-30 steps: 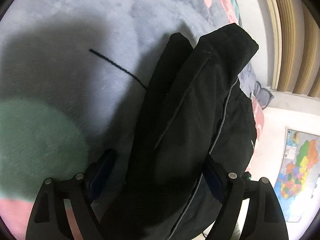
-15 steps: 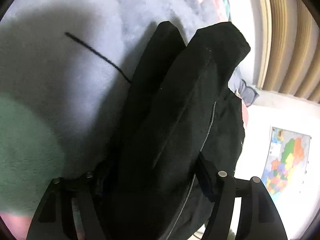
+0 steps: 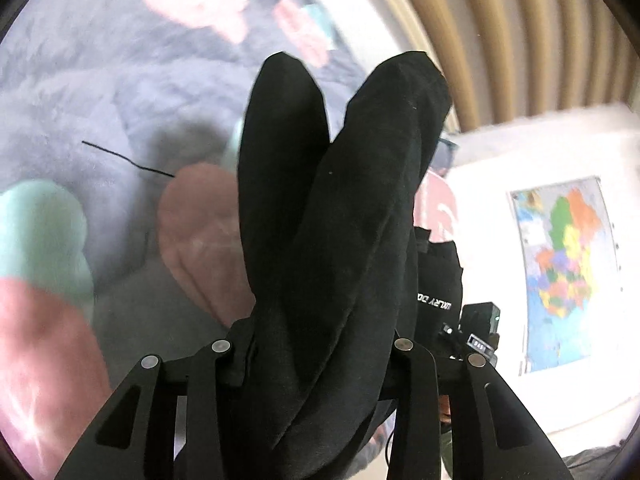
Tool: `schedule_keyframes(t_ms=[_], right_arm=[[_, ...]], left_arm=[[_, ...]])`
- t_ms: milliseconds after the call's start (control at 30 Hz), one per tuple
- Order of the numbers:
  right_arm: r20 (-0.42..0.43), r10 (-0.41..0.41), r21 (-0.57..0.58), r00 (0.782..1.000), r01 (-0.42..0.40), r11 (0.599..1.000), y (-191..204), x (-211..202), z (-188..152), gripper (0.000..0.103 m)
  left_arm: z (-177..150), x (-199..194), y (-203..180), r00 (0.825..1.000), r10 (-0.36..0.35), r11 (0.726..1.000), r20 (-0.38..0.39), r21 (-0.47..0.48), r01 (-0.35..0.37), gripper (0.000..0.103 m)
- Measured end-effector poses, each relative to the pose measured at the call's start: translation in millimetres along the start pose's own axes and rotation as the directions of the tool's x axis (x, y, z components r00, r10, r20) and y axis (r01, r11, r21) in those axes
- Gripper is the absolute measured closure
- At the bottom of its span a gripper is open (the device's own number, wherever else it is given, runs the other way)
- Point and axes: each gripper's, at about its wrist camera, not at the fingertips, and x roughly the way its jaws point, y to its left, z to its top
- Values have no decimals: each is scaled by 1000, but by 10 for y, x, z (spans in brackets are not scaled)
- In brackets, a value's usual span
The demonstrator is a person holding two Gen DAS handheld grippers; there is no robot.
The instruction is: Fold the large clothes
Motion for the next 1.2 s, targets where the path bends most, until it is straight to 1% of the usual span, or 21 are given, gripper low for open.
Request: schedule_keyframes(t_ms=[67,133,167,233,267,300,367,433,467,500,567,667,733,767,800,867,900,967,1033,1133,1200], right_arm=[[29,5,-21,1000,-5,1000,189,-222,-166,57],[51,16,-18,999,-15,1000,327,-424,-318,57],[59,24,-16,998,-23,1000,407,-508,-390,57],[68,26,-21,997,-25,999,518,-676,-550,57],[64,19,-22,998,-17,1000,598,-723,-627,57],[49,7,-14,999,-7,1000,645,-786,-713,57],[12,-26,1,1000,26,1000,646,-894,-845,57],[-22,-62,7,998,62,998,692,-931,-1028,57],[-39,-75,15,996,75,997,679,-927,-1140,57],[-49,-81,22,995,83,996,655,-883,-1191,57],[-74,-96,40,993,99,994,558,-777,-1313,57],[-117,-122,71,986,131,989,279,-510,-1449,57],[-138,-162,58,977,172,983,107,-325,-1517,57],[-133,-186,54,974,194,979,-17,-256,-1554,57],[-120,-188,60,975,196,979,-94,-245,-1567,57],[-91,-174,86,981,182,980,-273,-276,-1587,57],[-83,-167,106,982,176,979,-403,-297,-1595,57],[-82,-166,116,983,174,978,-609,-324,-1606,56],[-67,-183,99,981,189,977,-759,-333,-1628,55],[-33,-159,83,987,161,983,-838,-289,-1683,54],[-11,-157,55,988,157,986,-918,-264,-1706,51]], left_arm=[[-111,-152,-122,1000,-11,1000,12,15,11,62],[-256,-298,-255,999,-36,999,25,23,36,62],[-358,-430,-253,999,-42,999,27,31,41,62],[-513,-566,-338,998,-56,998,31,36,55,62],[-561,-660,-294,998,-61,998,28,36,60,62],[-611,-658,-314,998,-65,997,23,35,64,62],[-749,-725,-313,998,-68,997,13,29,68,63],[-907,-772,-212,998,-58,998,-10,17,58,63],[-915,-734,-200,998,-55,998,-18,7,55,63],[-1016,-726,-115,998,-52,999,-27,-4,52,63],[-1135,-672,46,998,-45,998,-40,-34,44,63],[-1384,-593,369,998,-38,997,-53,-71,34,63],[-1505,-507,578,998,-27,997,-55,-79,23,63],[-1546,-493,719,999,-35,996,-40,-89,32,63],[-1556,-505,852,998,-60,993,-25,-105,57,63],[-1598,-520,1170,992,-129,980,-7,-152,126,62],[-1609,-494,1279,990,-143,978,-3,-156,140,62],[-1645,-430,1447,989,-145,981,3,-127,144,60],[-1669,-372,1560,986,-164,981,17,-106,165,58],[-1721,-347,1670,975,-217,973,53,-64,220,56],[-1768,-341,1672,966,-247,967,70,-42,250,56]])
